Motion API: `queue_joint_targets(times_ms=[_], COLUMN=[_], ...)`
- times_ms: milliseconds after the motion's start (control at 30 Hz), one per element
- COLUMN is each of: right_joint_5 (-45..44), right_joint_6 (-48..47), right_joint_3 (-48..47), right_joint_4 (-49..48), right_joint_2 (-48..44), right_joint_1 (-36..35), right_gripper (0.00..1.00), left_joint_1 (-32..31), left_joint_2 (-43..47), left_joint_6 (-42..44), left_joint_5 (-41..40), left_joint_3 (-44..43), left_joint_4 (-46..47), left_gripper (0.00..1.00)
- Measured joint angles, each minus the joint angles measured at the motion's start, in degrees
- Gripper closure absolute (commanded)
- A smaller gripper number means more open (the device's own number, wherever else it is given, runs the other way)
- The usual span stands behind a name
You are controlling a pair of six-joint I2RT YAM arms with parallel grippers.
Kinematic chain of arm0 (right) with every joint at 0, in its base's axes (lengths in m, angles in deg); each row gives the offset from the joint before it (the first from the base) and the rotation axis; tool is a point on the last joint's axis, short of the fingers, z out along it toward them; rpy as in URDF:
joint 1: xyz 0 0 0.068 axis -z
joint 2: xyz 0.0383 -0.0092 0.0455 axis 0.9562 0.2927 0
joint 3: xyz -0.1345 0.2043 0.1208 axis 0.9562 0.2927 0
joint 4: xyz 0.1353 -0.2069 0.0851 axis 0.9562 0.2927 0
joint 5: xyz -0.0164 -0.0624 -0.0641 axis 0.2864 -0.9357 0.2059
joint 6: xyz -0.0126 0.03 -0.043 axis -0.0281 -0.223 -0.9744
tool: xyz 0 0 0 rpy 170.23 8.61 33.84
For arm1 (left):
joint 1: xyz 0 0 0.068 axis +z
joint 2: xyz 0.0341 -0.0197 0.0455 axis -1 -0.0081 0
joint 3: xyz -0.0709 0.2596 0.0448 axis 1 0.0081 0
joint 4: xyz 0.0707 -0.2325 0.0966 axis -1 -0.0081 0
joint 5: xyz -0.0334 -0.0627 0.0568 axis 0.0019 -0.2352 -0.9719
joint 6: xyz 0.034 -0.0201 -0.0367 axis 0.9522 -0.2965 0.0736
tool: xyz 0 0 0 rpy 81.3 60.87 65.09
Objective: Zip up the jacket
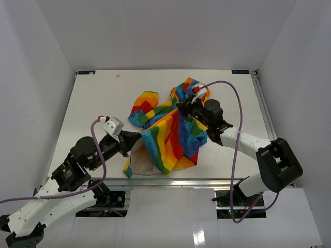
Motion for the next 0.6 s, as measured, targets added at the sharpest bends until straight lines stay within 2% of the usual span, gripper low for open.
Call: queue_joint_targets(times_ms=[300, 600], right_joint_5=[2.9, 5.2], right_joint_6=[0.7, -0.3], right_joint_3=[-7.2, -16.6], right_joint_4=[2.1, 5.8], right_joint_2=[7.6, 11.3], right_joint_1=[12.6, 17.5], right_gripper=[0.92, 0.92], left_joint_1=[0.0, 0.0], left_joint_2=[2.7, 5.2], left_joint_6=[0.4, 0.5], left_joint_5=[-5.1, -10.6], left_joint_3=[-3.4, -3.4], left_joint_4=[-4.2, -6.4], left_gripper=[1.0, 1.0])
